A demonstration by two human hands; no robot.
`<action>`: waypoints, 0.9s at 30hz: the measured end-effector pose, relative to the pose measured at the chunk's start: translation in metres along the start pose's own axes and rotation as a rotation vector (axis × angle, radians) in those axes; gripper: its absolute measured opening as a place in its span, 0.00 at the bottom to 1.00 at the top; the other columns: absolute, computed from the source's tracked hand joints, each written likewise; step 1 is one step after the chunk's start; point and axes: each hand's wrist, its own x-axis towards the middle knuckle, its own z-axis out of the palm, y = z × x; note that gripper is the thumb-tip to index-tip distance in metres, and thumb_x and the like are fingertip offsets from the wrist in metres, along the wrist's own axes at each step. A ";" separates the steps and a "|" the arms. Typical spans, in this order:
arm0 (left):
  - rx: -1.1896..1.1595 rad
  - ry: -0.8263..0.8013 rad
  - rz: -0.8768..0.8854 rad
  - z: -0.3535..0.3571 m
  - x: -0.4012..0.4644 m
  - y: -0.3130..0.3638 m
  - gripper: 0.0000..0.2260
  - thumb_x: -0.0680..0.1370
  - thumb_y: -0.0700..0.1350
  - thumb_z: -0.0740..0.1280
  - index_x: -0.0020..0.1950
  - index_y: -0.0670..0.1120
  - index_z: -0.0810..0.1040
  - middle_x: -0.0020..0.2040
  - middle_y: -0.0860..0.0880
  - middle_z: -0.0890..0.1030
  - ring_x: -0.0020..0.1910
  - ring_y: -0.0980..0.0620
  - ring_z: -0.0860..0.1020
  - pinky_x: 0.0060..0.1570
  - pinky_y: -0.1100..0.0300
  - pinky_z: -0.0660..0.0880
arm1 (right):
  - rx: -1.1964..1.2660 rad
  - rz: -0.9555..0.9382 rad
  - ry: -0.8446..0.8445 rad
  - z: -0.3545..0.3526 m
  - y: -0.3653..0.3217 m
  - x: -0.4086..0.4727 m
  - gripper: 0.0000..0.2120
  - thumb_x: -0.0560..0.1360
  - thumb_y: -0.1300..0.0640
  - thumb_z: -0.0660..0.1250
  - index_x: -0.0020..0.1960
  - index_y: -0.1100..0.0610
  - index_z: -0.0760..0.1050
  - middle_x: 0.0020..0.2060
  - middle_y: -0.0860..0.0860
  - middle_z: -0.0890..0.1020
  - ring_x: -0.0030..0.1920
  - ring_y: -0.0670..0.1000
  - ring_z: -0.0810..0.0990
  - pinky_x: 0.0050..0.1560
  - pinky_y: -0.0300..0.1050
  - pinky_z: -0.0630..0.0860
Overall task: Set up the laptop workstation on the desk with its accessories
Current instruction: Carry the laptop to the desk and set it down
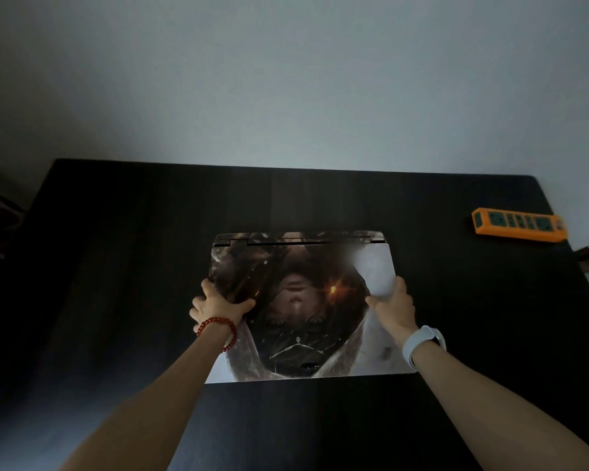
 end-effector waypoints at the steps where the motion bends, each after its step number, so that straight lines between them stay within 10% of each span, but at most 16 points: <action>1: 0.038 0.006 -0.007 0.000 -0.001 0.001 0.46 0.65 0.55 0.75 0.73 0.47 0.51 0.68 0.36 0.63 0.67 0.36 0.61 0.65 0.39 0.63 | -0.016 -0.001 -0.003 0.000 -0.002 0.001 0.34 0.71 0.59 0.70 0.71 0.56 0.56 0.68 0.61 0.66 0.67 0.63 0.66 0.66 0.61 0.67; 27: 0.266 0.050 0.130 0.004 0.009 0.006 0.46 0.70 0.60 0.69 0.75 0.45 0.44 0.72 0.37 0.57 0.69 0.36 0.59 0.66 0.42 0.61 | -0.225 -0.053 0.009 0.009 -0.009 0.003 0.41 0.73 0.51 0.68 0.75 0.58 0.46 0.71 0.63 0.59 0.71 0.64 0.59 0.67 0.63 0.63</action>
